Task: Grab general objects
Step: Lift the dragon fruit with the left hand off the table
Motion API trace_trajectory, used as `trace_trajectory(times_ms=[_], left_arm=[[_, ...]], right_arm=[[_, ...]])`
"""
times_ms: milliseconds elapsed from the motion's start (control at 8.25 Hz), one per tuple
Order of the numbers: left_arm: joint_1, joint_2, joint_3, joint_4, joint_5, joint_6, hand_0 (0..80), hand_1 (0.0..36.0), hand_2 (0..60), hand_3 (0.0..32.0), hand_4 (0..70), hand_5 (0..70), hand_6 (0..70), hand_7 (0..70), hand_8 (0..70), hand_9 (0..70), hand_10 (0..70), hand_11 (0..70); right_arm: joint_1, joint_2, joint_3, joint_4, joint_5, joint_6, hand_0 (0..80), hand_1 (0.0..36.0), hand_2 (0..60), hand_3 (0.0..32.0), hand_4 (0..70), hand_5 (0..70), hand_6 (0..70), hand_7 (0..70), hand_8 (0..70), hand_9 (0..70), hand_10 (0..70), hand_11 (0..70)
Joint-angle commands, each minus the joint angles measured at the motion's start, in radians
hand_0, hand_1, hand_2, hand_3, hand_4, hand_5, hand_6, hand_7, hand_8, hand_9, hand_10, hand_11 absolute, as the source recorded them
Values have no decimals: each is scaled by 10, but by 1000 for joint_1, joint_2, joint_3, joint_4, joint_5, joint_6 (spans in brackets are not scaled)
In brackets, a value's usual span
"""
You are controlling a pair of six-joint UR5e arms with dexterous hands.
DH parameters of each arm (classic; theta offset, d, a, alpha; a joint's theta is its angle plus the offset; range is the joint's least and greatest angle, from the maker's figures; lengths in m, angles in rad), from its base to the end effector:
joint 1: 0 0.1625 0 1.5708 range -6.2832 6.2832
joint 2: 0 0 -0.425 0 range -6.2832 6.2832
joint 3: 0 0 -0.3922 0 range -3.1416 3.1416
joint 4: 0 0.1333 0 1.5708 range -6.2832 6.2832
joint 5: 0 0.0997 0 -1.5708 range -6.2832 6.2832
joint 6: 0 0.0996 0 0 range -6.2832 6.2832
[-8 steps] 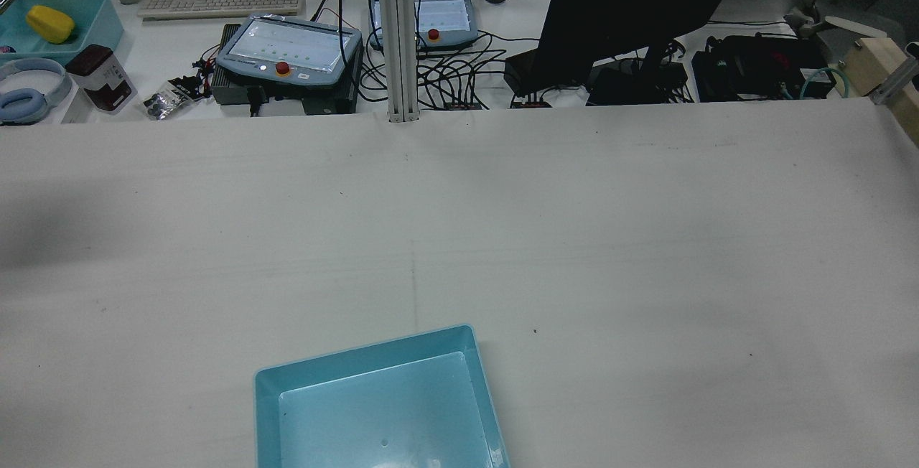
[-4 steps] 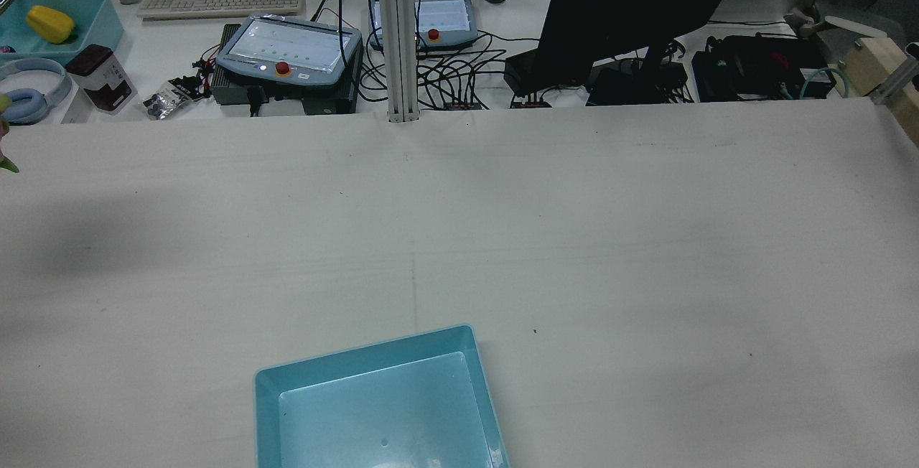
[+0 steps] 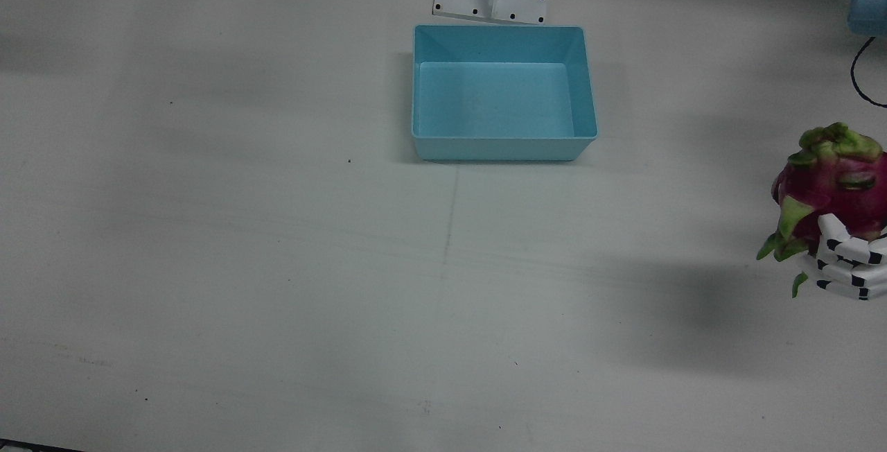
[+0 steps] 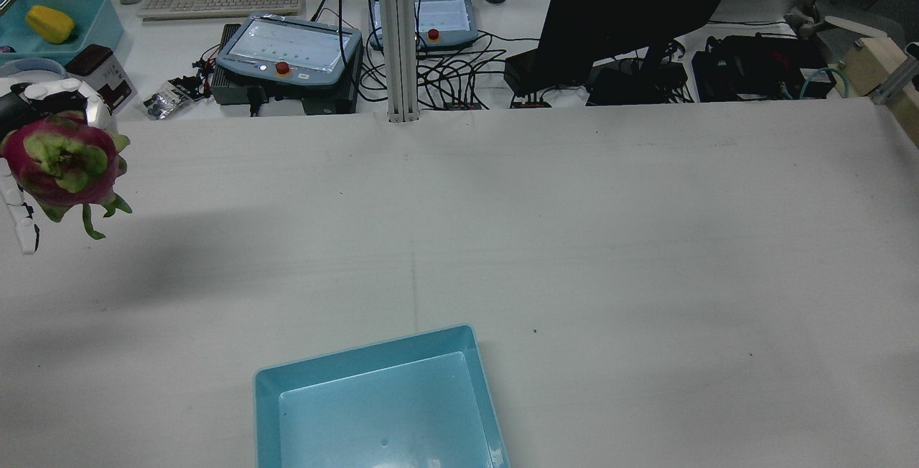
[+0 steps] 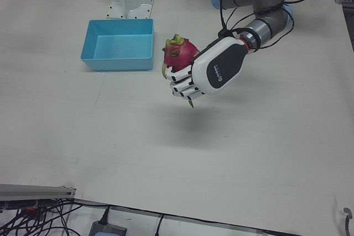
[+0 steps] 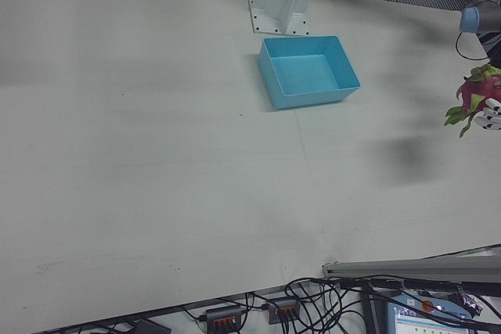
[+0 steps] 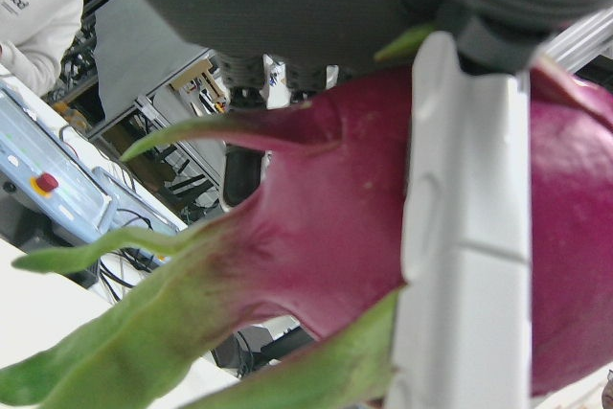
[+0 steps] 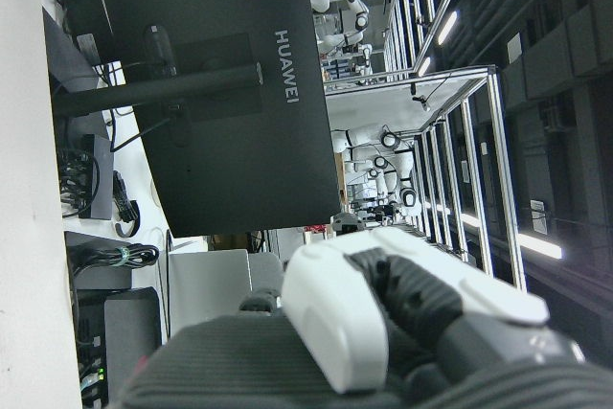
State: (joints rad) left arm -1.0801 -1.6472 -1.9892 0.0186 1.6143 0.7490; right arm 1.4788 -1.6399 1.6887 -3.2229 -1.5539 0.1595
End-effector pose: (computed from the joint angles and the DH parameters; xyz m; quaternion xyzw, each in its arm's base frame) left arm 0.1274 -0.5121 0.4430 0.0987 0.8481 -0.4127 0.3173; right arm 0.0923 -0.4691 0.6702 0.0812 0.6908 -0.7179 0.0301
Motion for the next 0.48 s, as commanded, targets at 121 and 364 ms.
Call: trace_trajectory(times_ms=[121, 364], left_arm=[[165, -167, -77, 174, 3, -28, 489, 292, 600, 0, 326, 700, 356, 700, 307, 484, 334, 488], [265, -235, -89, 237, -5, -22, 491, 289, 600, 0, 323, 700, 359, 700, 302, 478, 328, 481]], right_arm=[[0, 0, 2, 0, 0, 0, 0, 0, 0, 0, 0, 0, 0, 0, 0, 0, 0, 0], [0, 0, 2, 0, 0, 0, 0, 0, 0, 0, 0, 0, 0, 0, 0, 0, 0, 0]])
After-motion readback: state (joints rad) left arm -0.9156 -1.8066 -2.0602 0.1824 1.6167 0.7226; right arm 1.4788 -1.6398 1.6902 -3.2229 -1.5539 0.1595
